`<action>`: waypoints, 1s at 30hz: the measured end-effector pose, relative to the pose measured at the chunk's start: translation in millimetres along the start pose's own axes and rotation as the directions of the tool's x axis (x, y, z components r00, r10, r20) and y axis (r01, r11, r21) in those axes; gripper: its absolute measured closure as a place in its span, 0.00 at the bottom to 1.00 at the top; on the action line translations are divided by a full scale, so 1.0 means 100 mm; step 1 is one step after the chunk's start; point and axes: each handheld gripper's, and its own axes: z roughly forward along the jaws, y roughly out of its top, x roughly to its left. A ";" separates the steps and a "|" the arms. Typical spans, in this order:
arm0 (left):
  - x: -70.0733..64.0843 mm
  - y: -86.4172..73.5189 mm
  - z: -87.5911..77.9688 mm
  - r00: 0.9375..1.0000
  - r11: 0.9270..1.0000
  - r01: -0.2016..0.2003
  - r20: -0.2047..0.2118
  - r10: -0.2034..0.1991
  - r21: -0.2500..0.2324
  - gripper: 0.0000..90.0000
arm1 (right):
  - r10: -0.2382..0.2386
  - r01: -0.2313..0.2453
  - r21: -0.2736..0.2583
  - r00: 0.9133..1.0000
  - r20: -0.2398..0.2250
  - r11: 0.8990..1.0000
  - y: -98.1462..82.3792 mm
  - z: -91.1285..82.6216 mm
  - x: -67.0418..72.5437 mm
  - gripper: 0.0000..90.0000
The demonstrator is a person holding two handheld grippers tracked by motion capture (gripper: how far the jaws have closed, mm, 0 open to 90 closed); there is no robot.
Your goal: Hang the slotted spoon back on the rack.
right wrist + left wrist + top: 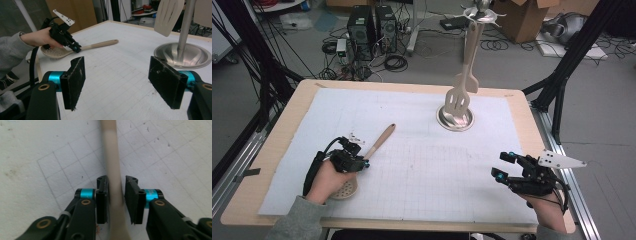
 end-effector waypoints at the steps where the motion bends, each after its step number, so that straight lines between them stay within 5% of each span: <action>1: 0.01 0.00 0.00 1.000 1.000 0.005 0.006 -0.005 -0.001 0.84 | -0.001 0.001 0.000 1.000 0.001 1.000 0.00 0.00 0.00 0.32; 18: 0.02 -0.02 -0.03 1.000 0.999 -0.022 0.021 0.023 -0.025 0.86 | 0.000 0.000 0.003 1.000 -0.003 1.000 0.00 0.02 0.00 0.32; 30: 0.04 -0.01 -0.18 0.996 0.992 -0.038 0.071 0.047 -0.119 0.86 | -0.003 0.003 -0.004 1.000 -0.002 1.000 0.01 0.01 0.00 0.32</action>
